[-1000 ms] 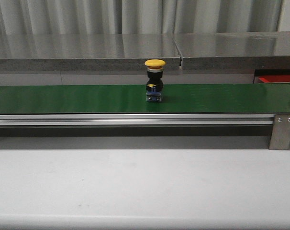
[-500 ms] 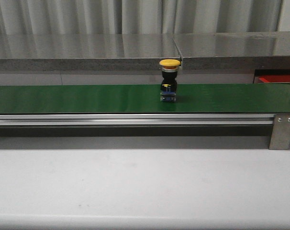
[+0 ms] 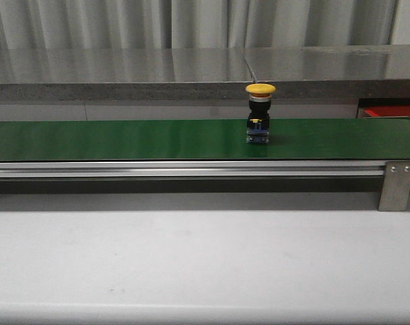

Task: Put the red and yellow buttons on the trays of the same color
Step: 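Move the right gripper back over the yellow button on the conveyor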

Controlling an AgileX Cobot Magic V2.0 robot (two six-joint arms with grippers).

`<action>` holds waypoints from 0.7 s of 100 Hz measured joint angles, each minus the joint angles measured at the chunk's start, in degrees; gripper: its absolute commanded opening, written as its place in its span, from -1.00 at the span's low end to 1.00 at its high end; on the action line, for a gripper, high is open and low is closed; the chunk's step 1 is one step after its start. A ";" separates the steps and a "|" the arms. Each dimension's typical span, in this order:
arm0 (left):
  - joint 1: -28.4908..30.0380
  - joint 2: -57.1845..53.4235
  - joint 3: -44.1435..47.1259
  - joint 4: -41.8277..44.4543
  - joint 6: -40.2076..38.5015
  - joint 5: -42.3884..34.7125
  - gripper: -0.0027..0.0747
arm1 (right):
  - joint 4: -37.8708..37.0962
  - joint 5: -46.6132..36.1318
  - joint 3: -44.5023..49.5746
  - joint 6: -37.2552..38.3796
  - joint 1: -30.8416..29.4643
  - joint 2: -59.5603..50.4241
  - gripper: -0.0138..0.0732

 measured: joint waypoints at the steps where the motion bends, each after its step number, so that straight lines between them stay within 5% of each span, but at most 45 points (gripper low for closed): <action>1: 0.00 0.00 0.00 0.00 0.00 0.00 -0.98 | 0.00 0.00 0.00 0.00 0.00 -0.21 0.46; 70: 0.00 0.00 0.00 -0.10 0.00 0.00 -0.98 | 0.04 0.18 16.46 -0.20 3.78 -24.15 0.34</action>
